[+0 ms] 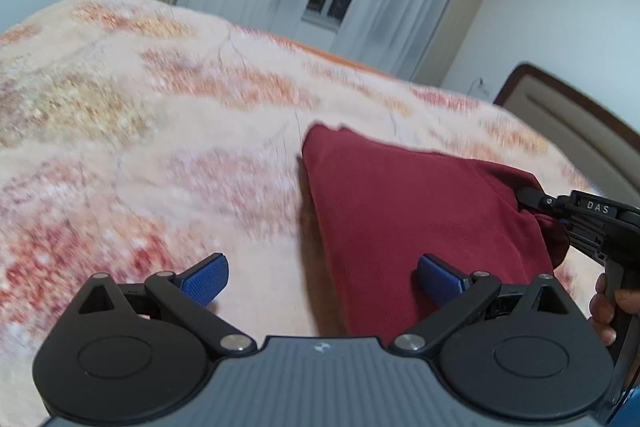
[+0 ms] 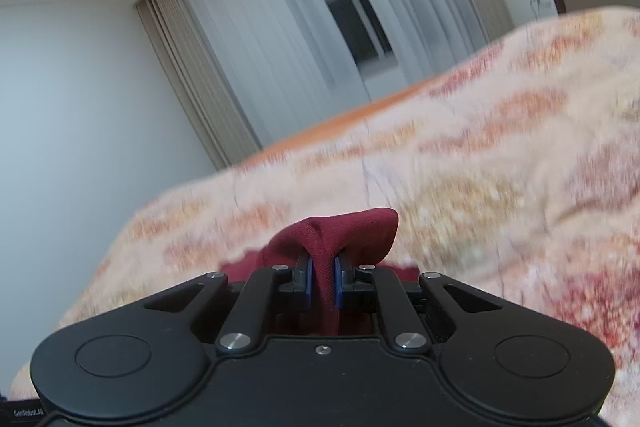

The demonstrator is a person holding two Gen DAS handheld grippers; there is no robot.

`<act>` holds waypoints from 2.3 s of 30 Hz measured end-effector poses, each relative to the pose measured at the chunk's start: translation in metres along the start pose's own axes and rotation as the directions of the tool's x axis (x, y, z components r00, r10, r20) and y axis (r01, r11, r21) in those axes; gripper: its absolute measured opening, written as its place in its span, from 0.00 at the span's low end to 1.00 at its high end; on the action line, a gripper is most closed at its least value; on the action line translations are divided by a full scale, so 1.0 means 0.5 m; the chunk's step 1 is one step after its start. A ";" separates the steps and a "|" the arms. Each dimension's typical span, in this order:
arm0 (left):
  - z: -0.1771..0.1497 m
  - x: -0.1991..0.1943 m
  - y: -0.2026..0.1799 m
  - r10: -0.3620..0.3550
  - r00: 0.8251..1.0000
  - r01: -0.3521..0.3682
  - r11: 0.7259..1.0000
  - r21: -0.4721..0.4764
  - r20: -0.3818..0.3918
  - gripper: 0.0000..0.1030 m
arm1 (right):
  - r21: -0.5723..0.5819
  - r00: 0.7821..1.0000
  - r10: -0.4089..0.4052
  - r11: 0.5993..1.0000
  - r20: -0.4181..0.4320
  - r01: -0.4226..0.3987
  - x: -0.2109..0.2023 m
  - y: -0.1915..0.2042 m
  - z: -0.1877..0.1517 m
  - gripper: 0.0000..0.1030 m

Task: Fold small clothes

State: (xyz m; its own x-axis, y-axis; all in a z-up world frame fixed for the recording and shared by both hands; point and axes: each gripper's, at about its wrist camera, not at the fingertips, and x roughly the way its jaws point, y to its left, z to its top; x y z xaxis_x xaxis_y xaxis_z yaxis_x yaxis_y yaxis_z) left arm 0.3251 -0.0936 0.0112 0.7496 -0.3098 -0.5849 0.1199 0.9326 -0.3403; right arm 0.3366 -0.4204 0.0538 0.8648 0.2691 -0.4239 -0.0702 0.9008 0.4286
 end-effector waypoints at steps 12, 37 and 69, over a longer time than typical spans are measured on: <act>-0.035 0.018 0.006 0.010 0.999 -0.009 1.000 0.020 -0.053 0.99 | 0.086 0.996 -0.055 0.994 -0.067 0.061 0.033 -0.058 -0.095 0.12; -0.043 -0.017 0.018 -0.003 1.000 0.002 1.000 -0.021 -0.029 1.00 | -0.191 0.958 -0.285 0.940 0.012 0.282 -0.085 0.087 -0.242 0.66; -0.028 0.114 0.022 -0.024 0.999 0.023 0.999 0.026 0.031 1.00 | -0.156 0.933 -0.359 0.921 0.009 0.356 0.114 -0.029 -0.086 0.99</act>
State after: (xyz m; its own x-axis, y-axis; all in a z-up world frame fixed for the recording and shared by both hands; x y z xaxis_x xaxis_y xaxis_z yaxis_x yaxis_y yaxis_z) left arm 0.3601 -0.1035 -0.0363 0.7665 -0.3258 -0.5535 0.1537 0.9298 -0.3345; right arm 0.3658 -0.4036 -0.0110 0.8368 -0.0751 -0.5423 0.1652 0.9790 0.1193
